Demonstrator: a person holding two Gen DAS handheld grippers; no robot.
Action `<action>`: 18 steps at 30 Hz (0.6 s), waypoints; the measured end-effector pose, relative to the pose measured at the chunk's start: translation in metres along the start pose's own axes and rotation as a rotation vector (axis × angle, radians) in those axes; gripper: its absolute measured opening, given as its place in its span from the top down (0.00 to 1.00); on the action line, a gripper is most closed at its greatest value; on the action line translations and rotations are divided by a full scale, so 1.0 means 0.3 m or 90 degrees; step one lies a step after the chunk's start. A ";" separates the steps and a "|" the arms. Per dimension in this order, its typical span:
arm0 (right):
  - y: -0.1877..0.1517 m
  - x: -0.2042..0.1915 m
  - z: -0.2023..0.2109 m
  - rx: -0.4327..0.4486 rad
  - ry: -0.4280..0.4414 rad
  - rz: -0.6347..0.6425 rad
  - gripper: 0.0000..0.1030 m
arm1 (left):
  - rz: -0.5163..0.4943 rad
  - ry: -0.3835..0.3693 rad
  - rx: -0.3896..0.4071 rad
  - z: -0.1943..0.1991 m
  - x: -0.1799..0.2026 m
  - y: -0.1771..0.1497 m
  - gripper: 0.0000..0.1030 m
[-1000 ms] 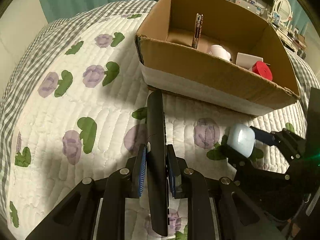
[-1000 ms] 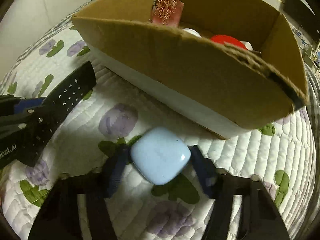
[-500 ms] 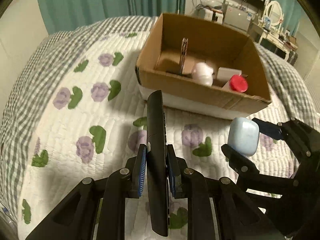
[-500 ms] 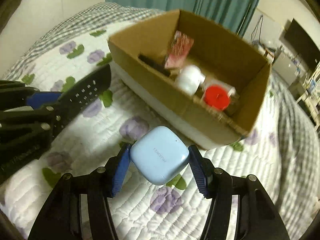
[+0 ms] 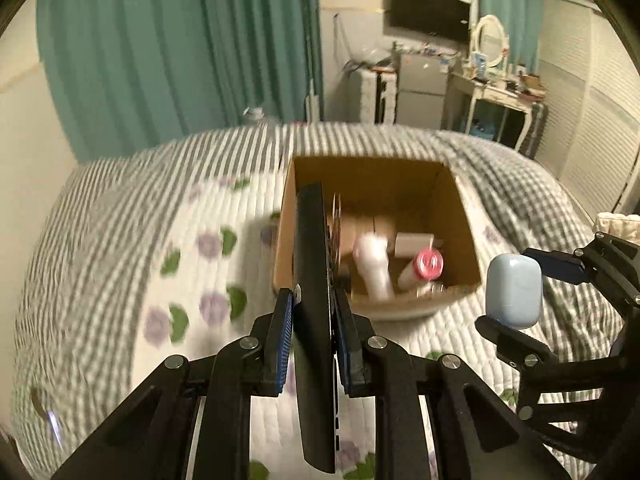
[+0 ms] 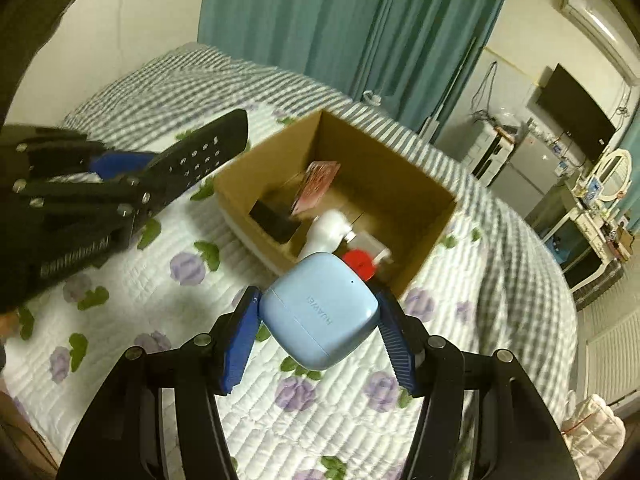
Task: Organize rigid objects
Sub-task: 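Lower the black remote and blue earbud case into the box and release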
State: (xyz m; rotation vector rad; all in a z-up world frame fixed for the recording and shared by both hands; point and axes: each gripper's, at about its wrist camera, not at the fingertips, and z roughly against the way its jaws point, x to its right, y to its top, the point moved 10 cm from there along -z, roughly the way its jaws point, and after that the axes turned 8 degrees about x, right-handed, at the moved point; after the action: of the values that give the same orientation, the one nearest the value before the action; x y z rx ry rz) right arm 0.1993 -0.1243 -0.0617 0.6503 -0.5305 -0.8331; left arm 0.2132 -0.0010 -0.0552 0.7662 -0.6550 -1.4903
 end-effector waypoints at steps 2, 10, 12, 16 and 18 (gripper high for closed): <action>0.048 0.026 0.012 0.016 -0.009 -0.009 0.44 | -0.015 -0.009 0.010 -0.005 0.001 0.057 0.81; 0.218 0.158 -0.035 0.071 -0.026 -0.066 0.44 | -0.057 -0.006 0.007 -0.154 0.005 0.205 0.81; 0.232 0.182 -0.080 0.072 -0.029 -0.077 0.44 | -0.061 -0.006 -0.006 -0.217 0.010 0.205 0.81; 0.220 0.212 -0.186 0.057 -0.026 -0.098 0.44 | -0.049 -0.013 -0.037 -0.347 0.015 0.187 0.81; 0.202 0.222 -0.245 0.046 -0.026 -0.106 0.44 | -0.042 -0.020 -0.052 -0.407 0.022 0.176 0.81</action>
State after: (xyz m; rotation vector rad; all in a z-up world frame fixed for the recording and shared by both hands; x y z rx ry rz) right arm 0.3156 -0.1244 -0.0579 0.7518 -0.5511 -0.9893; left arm 0.3419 -0.0055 -0.0893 0.7098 -0.5934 -1.5824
